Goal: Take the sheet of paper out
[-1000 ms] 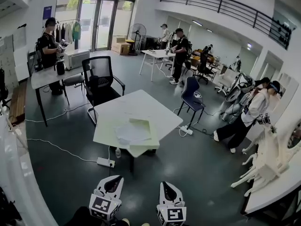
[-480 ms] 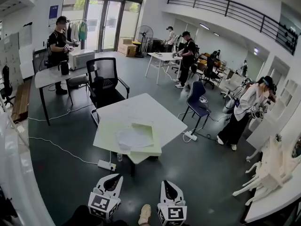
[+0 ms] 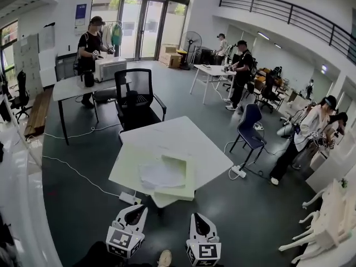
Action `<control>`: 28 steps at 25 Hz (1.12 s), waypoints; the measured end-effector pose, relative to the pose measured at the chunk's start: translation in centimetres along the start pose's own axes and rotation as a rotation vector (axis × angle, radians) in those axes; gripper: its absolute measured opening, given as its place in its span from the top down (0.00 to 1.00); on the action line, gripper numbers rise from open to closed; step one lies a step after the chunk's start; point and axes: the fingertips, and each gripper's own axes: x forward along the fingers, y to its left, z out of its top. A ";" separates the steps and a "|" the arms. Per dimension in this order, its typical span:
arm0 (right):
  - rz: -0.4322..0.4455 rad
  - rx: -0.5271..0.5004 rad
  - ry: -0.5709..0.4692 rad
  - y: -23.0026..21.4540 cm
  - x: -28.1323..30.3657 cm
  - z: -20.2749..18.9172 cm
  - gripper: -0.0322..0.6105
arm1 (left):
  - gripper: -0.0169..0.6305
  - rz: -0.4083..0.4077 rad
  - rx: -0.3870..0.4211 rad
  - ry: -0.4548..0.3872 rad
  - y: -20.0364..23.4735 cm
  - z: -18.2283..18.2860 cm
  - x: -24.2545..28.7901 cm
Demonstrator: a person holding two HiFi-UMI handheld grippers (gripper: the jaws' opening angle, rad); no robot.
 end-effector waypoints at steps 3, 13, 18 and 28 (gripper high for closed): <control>0.035 -0.004 0.012 -2.0 2.8 -0.3 0.92 | 0.94 0.032 -0.010 0.018 0.3 -0.2 3.0; 0.156 -0.009 0.015 -6.5 10.8 -0.4 0.92 | 0.94 0.154 -0.030 0.046 2.4 -0.3 10.0; 0.217 -0.013 0.011 -7.4 14.3 -0.5 0.92 | 0.94 0.223 -0.034 0.047 3.9 -0.4 11.9; 0.331 0.009 0.039 -5.5 20.1 -1.9 0.92 | 0.94 0.332 -0.054 0.106 8.2 -2.0 13.1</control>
